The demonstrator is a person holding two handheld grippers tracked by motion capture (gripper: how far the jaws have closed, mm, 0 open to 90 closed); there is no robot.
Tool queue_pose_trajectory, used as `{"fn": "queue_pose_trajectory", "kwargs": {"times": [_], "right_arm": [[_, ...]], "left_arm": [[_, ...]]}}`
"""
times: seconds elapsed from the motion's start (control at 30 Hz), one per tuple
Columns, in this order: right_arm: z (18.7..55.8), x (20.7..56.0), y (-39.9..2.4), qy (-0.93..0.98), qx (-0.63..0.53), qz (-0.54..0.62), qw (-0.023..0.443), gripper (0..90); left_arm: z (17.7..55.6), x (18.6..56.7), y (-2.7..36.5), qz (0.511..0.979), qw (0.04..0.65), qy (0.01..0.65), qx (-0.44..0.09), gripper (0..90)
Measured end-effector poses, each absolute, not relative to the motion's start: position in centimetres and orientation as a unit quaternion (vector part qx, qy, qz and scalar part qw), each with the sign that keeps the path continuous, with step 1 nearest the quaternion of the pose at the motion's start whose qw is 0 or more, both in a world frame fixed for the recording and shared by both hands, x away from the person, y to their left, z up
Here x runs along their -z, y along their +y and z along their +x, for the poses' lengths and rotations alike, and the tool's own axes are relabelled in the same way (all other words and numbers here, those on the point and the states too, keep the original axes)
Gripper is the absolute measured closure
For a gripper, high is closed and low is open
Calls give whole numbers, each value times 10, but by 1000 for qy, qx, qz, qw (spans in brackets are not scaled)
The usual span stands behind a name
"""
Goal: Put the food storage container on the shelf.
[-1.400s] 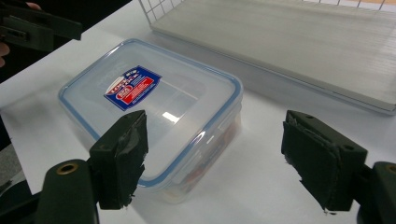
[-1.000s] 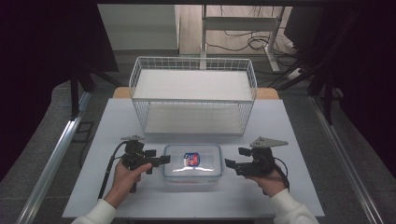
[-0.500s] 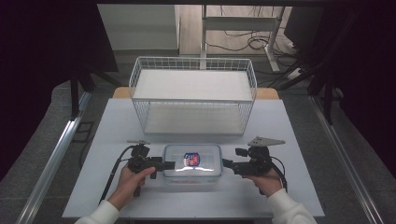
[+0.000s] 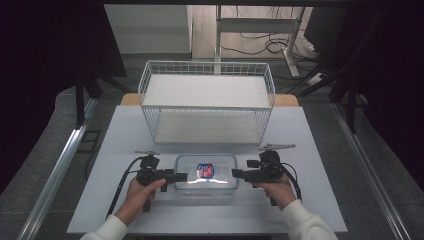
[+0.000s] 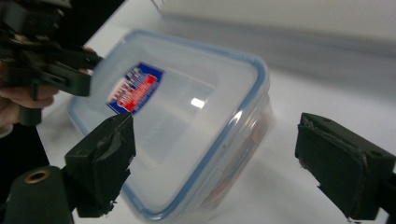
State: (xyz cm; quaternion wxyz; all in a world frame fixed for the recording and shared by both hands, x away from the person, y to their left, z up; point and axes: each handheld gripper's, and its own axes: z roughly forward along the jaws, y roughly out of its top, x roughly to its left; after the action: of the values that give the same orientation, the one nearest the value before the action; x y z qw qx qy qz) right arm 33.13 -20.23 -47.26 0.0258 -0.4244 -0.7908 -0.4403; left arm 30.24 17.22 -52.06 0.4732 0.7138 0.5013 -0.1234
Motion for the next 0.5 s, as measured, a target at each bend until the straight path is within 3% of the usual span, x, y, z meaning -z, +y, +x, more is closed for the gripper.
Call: {"fn": "queue_pose_trajectory", "kwargs": {"times": [0.2, 0.5], "right_arm": [[345, 491, -194, -782, 429, -444, 90, 108], [348, 503, -186, -771, 427, -453, 132, 162]], "left_arm": [[302, 521, 173, 714, 475, 500, 124, 228], [301, 520, 172, 715, 473, 501, 119, 228]]}}
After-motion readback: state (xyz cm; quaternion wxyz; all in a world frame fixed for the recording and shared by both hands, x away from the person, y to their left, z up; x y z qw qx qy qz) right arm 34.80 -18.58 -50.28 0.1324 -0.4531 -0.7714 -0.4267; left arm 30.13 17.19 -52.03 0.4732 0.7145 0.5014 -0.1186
